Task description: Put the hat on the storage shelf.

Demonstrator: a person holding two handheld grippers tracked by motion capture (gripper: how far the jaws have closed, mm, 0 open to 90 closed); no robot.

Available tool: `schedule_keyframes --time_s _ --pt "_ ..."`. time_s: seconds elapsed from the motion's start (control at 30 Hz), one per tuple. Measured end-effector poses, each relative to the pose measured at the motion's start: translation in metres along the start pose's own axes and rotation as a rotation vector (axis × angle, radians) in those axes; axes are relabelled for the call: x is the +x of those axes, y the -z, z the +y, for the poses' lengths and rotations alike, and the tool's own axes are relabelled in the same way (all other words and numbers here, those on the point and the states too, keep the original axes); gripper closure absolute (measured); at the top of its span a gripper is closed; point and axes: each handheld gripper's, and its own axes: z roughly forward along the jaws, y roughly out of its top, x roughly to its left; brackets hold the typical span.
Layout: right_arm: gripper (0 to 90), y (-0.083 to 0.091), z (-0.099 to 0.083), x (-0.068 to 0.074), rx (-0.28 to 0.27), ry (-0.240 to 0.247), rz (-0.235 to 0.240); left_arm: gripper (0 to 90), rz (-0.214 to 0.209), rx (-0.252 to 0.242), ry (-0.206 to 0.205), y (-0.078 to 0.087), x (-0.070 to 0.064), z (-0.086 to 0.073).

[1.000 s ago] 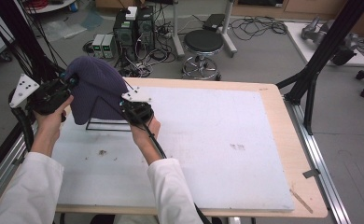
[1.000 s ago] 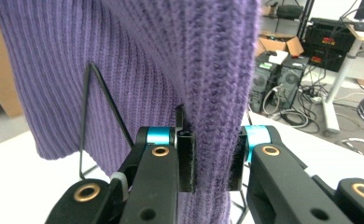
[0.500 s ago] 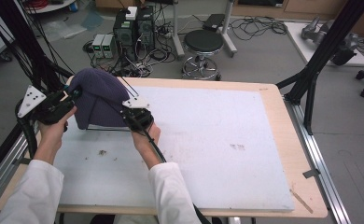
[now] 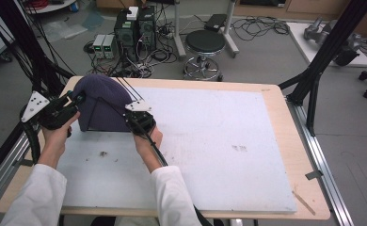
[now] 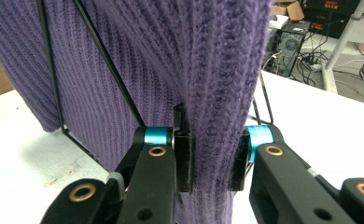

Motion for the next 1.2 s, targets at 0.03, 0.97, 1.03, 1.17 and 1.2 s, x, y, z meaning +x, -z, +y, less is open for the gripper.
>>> schedule_keyframes --time_s 0.03,0.97,1.03,1.17,1.2 --pt "76.1 0.000 0.000 0.000 0.000 0.001 -0.002 70.1 0.005 0.003 0.007 0.000 0.000 0.000" --pt "11.6 0.024 0.013 -0.010 -0.122 -0.036 -0.009 26.2 0.085 -0.020 0.080 0.005 -0.006 0.008" --pt "11.6 0.027 0.015 -0.012 -0.143 -0.048 -0.009 26.0 0.092 -0.031 0.073 0.006 -0.008 0.009" --pt "11.6 0.039 0.022 -0.020 -0.182 -0.049 -0.026 25.9 0.102 -0.055 0.070 0.008 -0.011 0.014" --pt "11.6 0.042 0.024 -0.023 -0.194 -0.050 -0.035 26.0 0.103 -0.060 0.070 0.008 -0.012 0.015"
